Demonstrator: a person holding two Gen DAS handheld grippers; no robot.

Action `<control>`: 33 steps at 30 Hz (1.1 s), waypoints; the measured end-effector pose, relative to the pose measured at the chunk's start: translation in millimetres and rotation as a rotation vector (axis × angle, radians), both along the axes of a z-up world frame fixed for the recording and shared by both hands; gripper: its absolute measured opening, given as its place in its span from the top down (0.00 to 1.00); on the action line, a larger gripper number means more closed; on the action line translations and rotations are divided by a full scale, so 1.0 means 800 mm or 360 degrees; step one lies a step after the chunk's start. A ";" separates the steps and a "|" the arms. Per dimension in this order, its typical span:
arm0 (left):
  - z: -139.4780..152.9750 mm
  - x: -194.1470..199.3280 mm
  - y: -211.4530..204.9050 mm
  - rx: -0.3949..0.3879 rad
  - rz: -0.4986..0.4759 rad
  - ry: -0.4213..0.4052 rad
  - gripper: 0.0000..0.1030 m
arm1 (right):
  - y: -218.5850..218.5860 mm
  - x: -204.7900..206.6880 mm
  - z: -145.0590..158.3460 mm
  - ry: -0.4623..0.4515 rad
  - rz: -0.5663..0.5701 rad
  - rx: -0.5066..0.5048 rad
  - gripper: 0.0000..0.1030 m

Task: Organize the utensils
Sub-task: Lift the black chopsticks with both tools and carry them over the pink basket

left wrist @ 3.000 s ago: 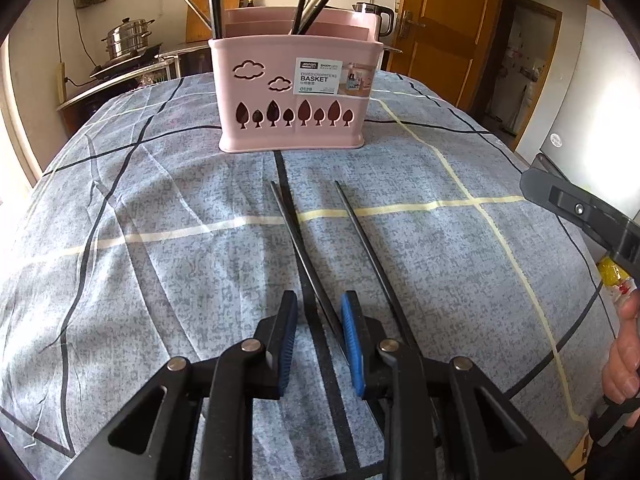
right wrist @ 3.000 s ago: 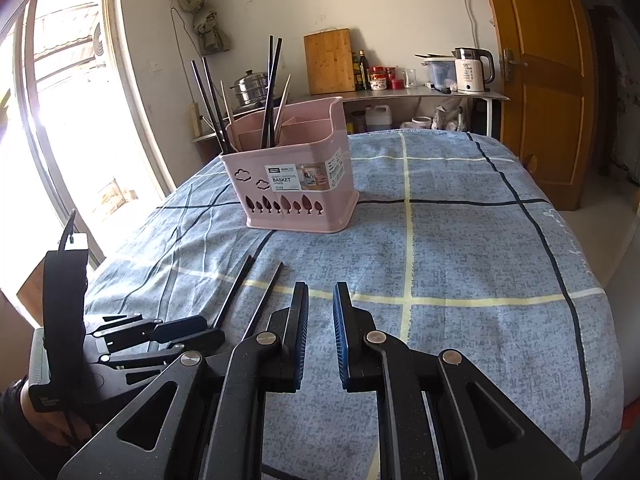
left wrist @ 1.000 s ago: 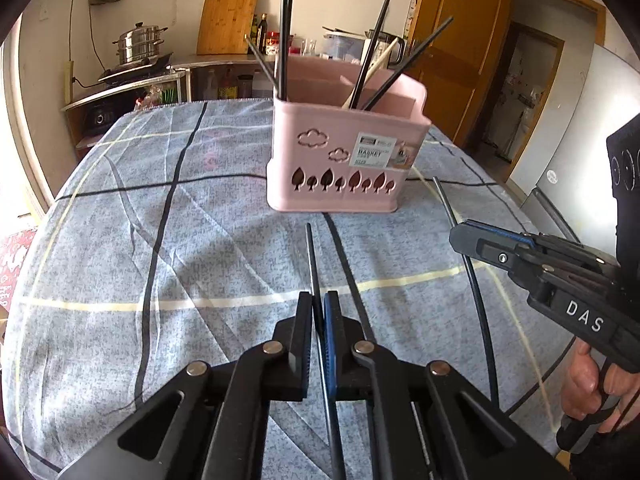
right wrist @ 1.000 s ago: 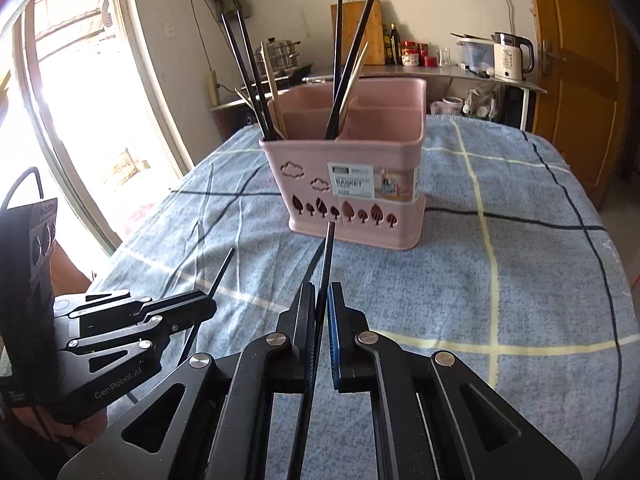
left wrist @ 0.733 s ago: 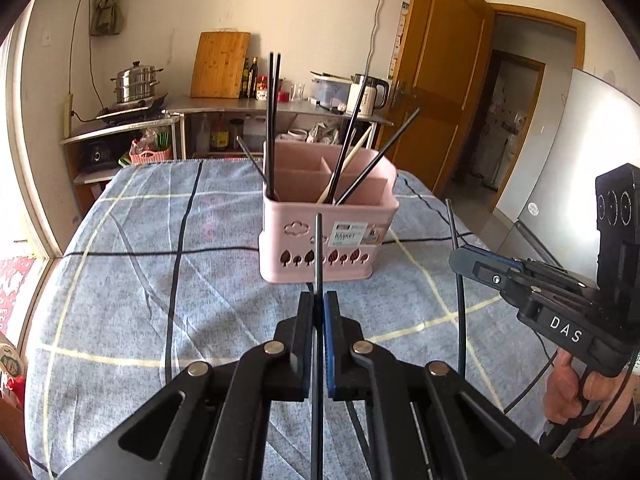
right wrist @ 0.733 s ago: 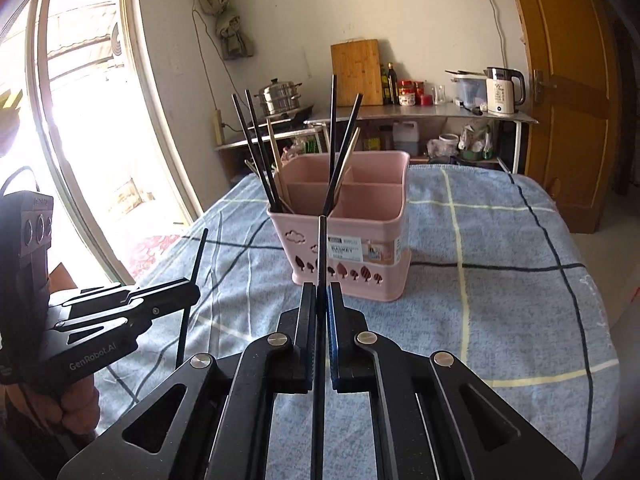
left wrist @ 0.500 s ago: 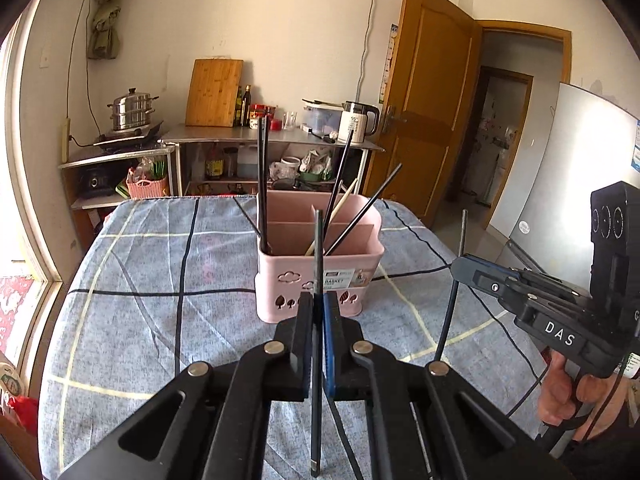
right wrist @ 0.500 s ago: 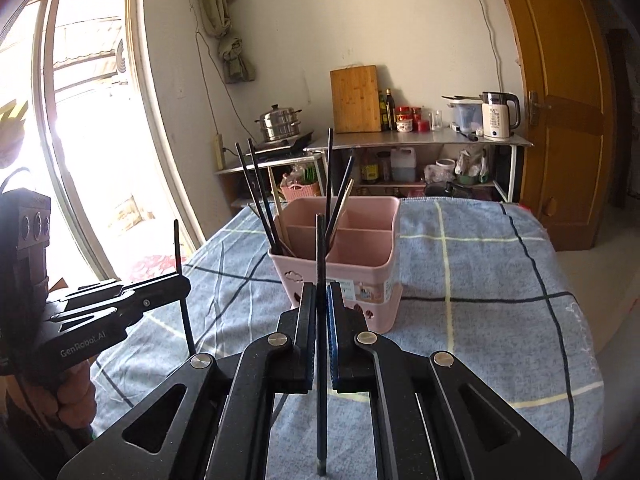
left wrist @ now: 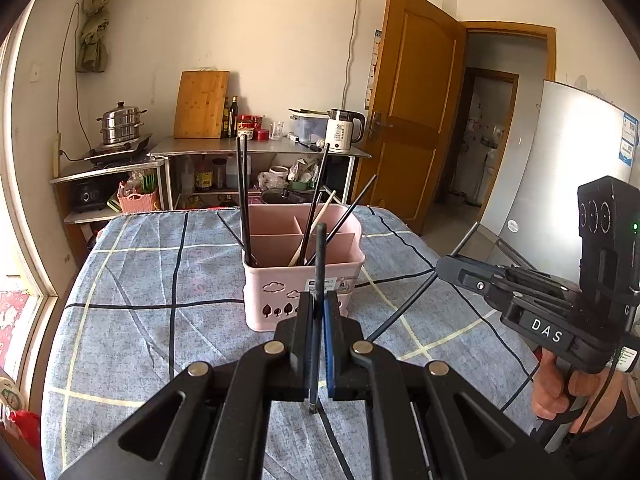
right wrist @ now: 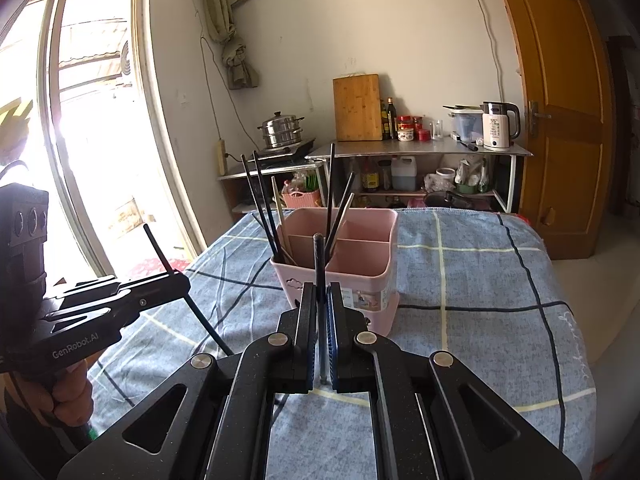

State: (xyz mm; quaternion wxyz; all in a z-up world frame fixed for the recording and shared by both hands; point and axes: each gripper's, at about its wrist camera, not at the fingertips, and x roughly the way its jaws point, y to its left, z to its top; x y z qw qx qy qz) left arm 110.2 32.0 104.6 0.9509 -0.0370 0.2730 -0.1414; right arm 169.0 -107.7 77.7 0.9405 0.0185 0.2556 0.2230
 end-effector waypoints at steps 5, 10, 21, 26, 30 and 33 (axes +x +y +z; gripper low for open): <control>0.002 -0.001 -0.003 0.0015 -0.0005 0.0012 0.95 | 0.001 -0.001 0.000 -0.0003 0.0000 -0.0013 0.95; 0.011 -0.004 0.000 0.0008 -0.0003 -0.0004 0.95 | 0.001 -0.006 0.007 -0.0036 0.0009 -0.0021 0.95; 0.021 0.001 0.004 0.0026 0.0000 0.0005 0.95 | 0.001 -0.009 0.023 -0.0079 0.0042 -0.0022 0.95; 0.029 0.010 0.006 0.0025 0.0002 0.0007 0.95 | 0.005 -0.007 0.036 -0.0117 0.0062 -0.0029 0.95; 0.040 0.021 0.007 0.0019 -0.0004 -0.0004 0.95 | 0.012 -0.002 0.049 -0.0158 0.0080 -0.0036 0.95; 0.051 0.030 0.005 0.0024 0.0002 -0.0018 0.95 | 0.017 0.003 0.059 -0.0195 0.0093 -0.0031 0.95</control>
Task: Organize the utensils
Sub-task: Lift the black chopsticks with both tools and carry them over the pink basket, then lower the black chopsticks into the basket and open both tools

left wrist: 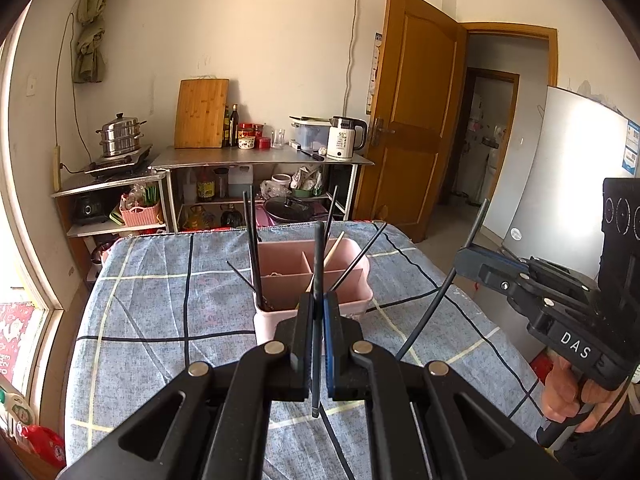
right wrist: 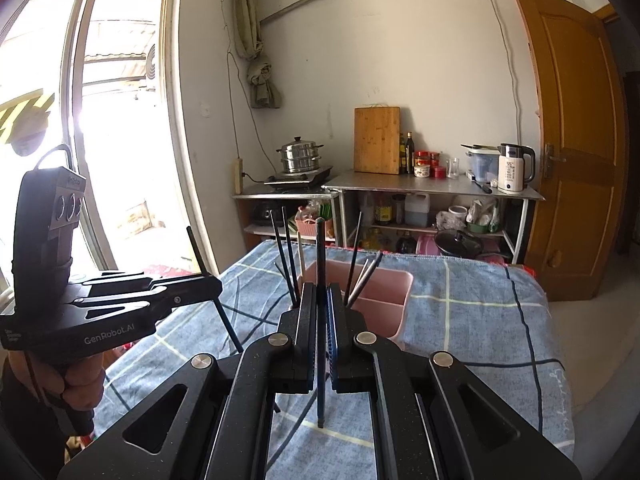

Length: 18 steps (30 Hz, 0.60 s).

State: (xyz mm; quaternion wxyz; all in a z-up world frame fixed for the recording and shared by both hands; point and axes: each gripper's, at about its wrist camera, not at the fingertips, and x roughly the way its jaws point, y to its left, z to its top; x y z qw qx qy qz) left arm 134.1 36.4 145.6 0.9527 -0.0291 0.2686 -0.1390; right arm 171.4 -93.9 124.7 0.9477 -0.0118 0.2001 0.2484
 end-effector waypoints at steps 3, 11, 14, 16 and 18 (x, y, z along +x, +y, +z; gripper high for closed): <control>0.014 0.009 0.000 -0.0013 0.0000 -0.0035 0.95 | 0.005 0.009 0.010 -0.0026 0.0011 0.0027 0.95; 0.049 0.033 0.006 -0.0003 0.0030 -0.0153 0.95 | 0.021 0.035 0.044 -0.0132 0.0022 0.0083 0.95; 0.059 0.048 0.012 -0.0007 0.0047 -0.0175 0.95 | 0.026 0.049 0.054 -0.0152 0.0017 0.0092 0.95; 0.064 0.058 0.016 -0.0020 0.0049 -0.0187 0.95 | 0.029 0.057 0.060 -0.0173 0.0015 0.0092 0.95; 0.068 0.067 0.016 -0.0009 0.0055 -0.0212 0.95 | 0.032 0.065 0.062 -0.0193 0.0011 0.0095 0.95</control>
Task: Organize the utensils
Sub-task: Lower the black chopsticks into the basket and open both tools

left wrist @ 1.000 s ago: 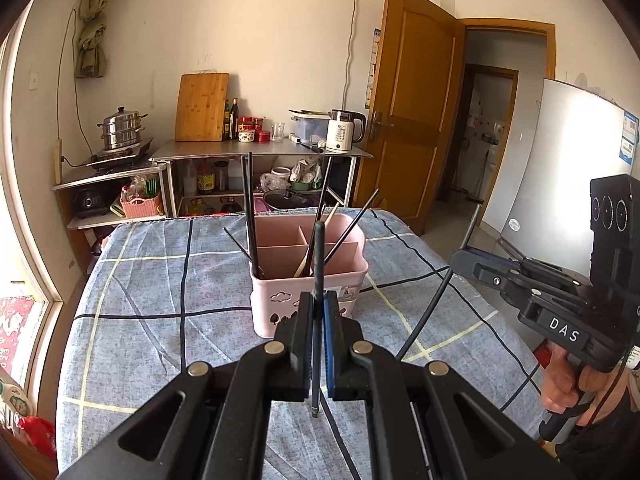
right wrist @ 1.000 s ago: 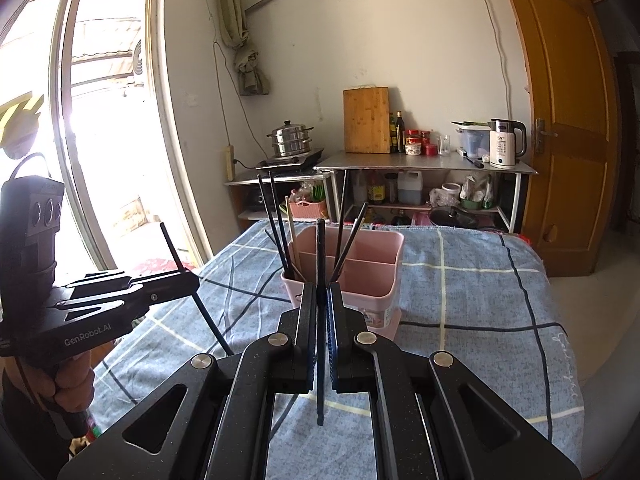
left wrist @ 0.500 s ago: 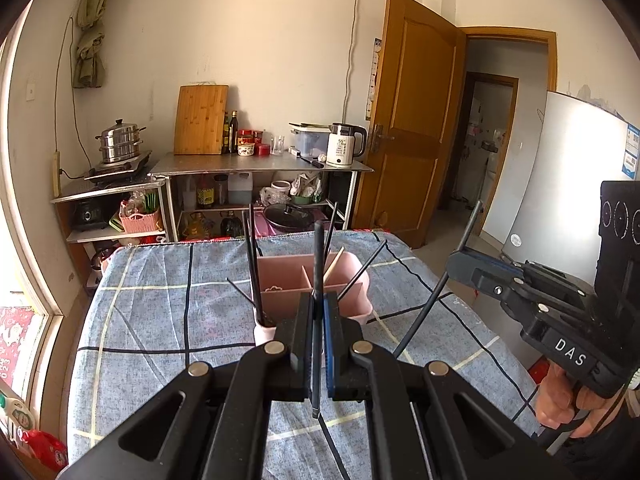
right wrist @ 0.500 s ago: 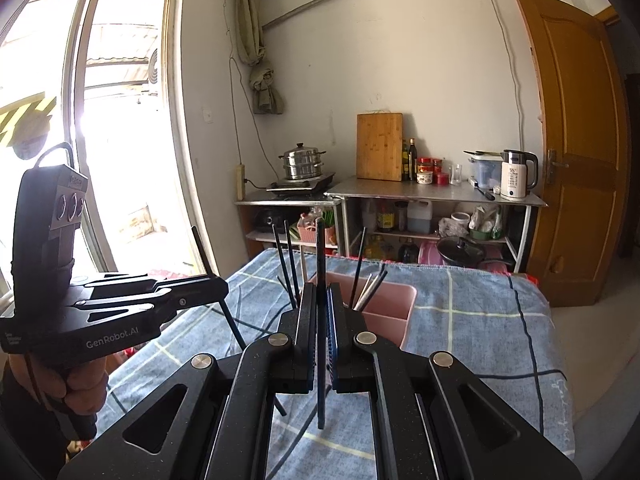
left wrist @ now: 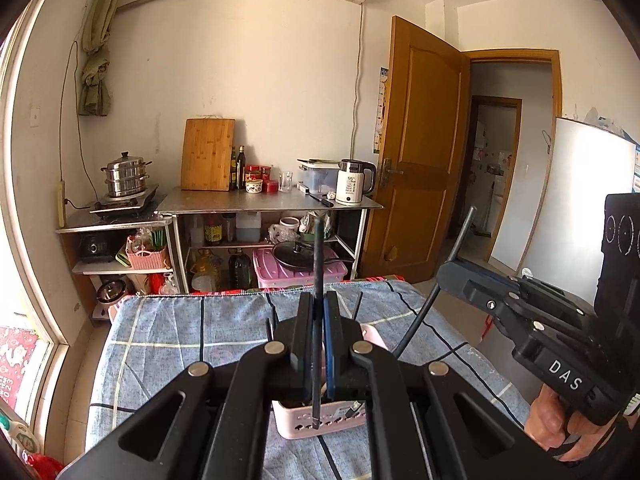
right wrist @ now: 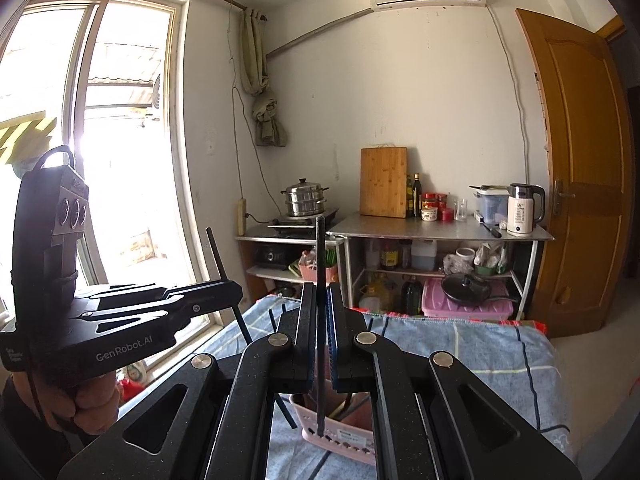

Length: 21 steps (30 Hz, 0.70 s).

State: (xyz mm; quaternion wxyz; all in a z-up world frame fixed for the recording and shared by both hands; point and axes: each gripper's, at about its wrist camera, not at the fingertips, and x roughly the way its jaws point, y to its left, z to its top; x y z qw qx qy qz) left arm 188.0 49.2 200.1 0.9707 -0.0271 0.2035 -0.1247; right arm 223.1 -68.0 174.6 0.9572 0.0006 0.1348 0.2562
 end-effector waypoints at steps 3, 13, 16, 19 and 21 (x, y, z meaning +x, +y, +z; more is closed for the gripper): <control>0.003 0.016 0.001 -0.0002 0.0004 -0.0018 0.95 | 0.005 0.010 0.003 -0.0027 -0.0007 0.0000 0.95; -0.030 0.042 0.004 -0.0027 -0.0019 0.0016 0.95 | 0.013 0.044 -0.030 0.0046 -0.0040 -0.0017 0.95; -0.047 0.049 0.003 -0.0031 -0.0026 0.0077 0.95 | 0.013 0.052 -0.044 0.0098 -0.0045 -0.0036 0.95; -0.064 0.054 0.001 -0.0022 -0.0026 0.0135 0.95 | 0.013 0.056 -0.058 0.0139 -0.0056 -0.0063 0.95; -0.075 0.058 -0.001 -0.0015 -0.0022 0.0175 0.95 | 0.012 0.057 -0.066 0.0170 -0.0059 -0.0072 0.95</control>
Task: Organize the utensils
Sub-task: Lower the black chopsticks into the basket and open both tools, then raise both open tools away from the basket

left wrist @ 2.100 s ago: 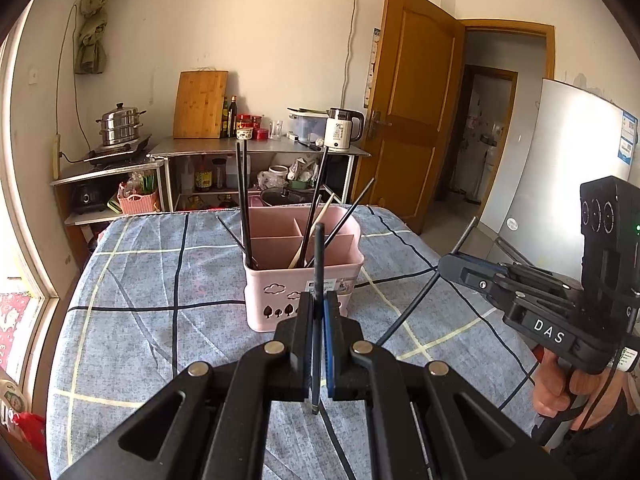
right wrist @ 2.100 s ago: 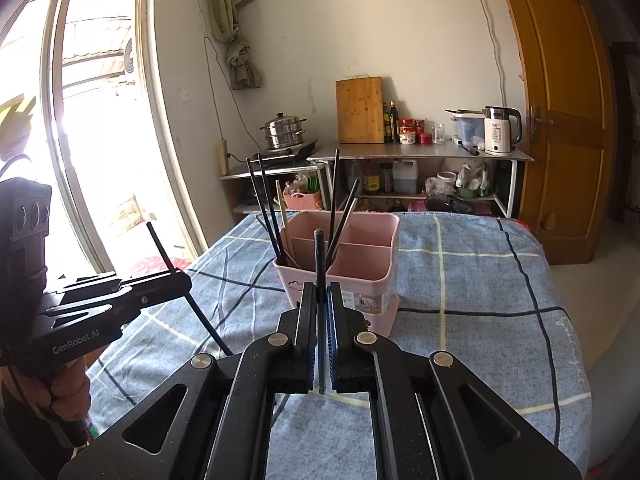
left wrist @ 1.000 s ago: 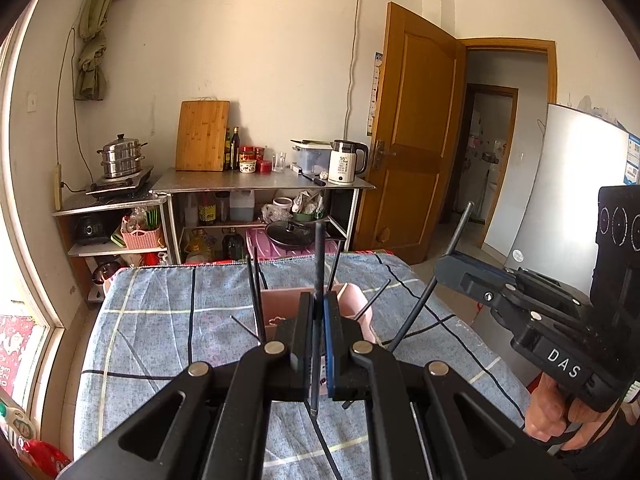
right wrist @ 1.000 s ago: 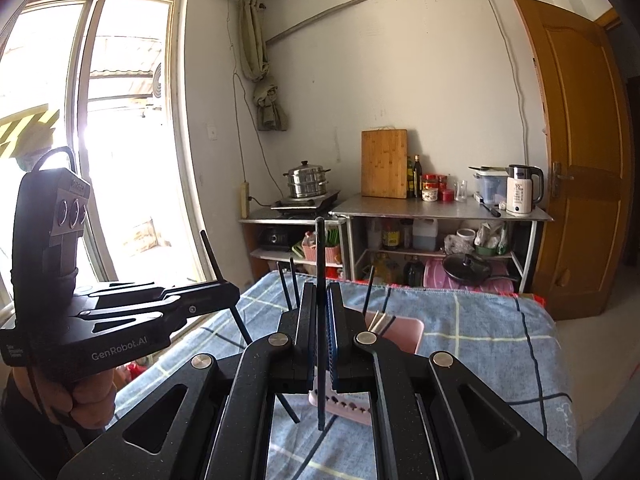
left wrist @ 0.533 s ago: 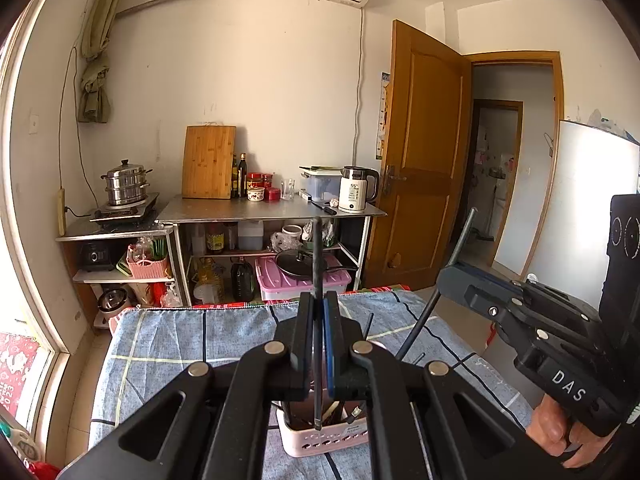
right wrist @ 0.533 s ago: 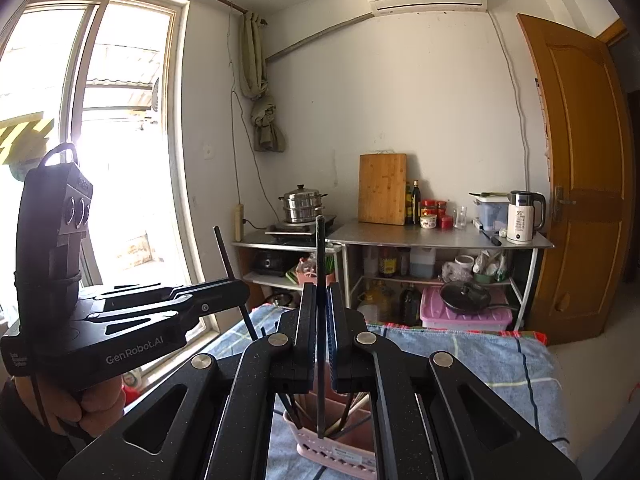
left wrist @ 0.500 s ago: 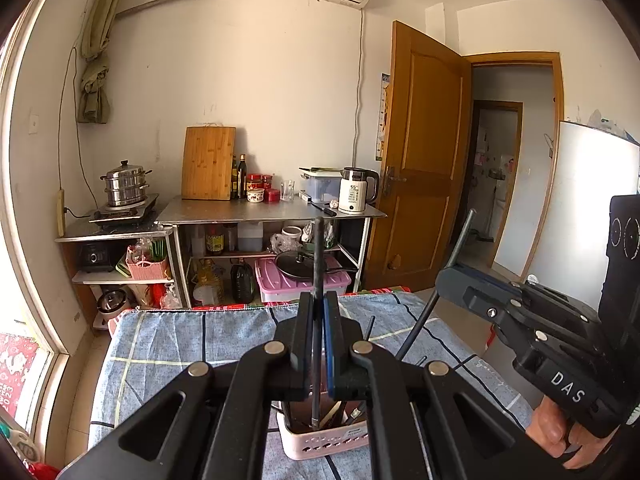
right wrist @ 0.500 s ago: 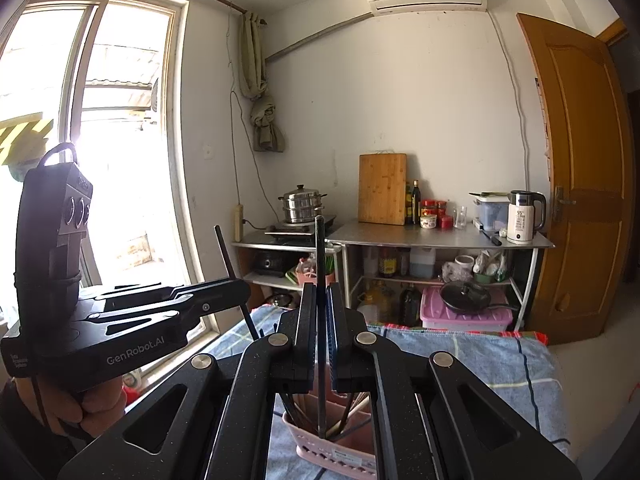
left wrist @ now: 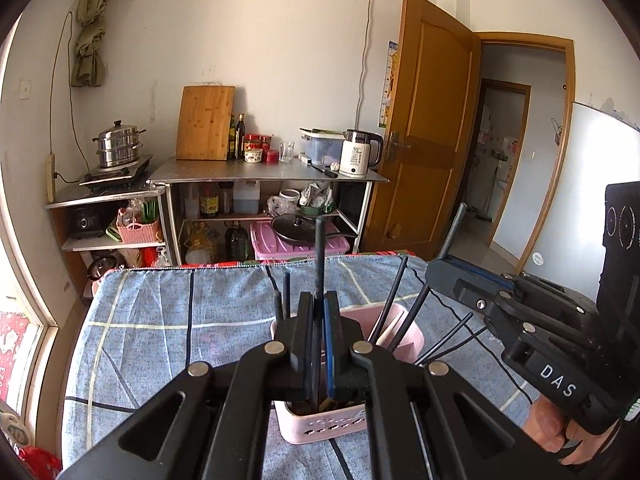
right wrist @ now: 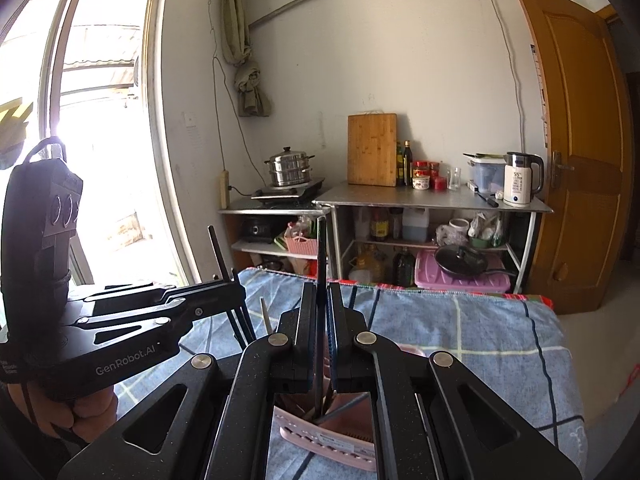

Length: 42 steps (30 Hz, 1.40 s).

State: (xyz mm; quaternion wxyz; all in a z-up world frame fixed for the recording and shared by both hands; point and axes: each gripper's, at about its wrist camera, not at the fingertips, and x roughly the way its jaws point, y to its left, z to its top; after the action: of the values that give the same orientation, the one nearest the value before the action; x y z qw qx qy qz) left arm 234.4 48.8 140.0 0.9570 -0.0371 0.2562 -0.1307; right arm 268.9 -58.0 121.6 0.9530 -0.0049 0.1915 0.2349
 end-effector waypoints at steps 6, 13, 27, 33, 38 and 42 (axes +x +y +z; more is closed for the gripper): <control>-0.030 0.007 -0.005 0.0042 0.0015 0.0093 0.94 | -0.002 0.008 -0.022 0.0093 -0.0010 -0.0032 0.95; -0.031 0.003 -0.004 0.0041 0.0026 0.0094 0.93 | -0.003 0.008 -0.023 0.0139 0.0020 -0.0045 0.95; -0.003 -0.067 0.006 -0.0029 0.0105 -0.0086 0.68 | -0.034 -0.052 -0.004 0.0020 0.0011 -0.0013 0.88; -0.023 -0.113 -0.001 -0.0038 0.0153 -0.0096 0.66 | -0.048 -0.097 -0.025 0.0012 0.0015 0.0019 0.75; -0.046 -0.148 -0.012 -0.0001 0.0190 -0.0107 0.65 | -0.054 -0.133 -0.043 0.0012 -0.0004 -0.0009 0.75; -0.065 -0.174 -0.022 0.0019 0.0198 -0.0103 0.65 | -0.059 -0.157 -0.059 0.0011 -0.0017 -0.0037 0.73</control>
State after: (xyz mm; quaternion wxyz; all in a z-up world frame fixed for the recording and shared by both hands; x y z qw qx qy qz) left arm 94.8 31.6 88.1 0.9713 -0.0430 0.2231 -0.0707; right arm 143.2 -105.0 74.8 0.9534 -0.0140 0.1976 0.2275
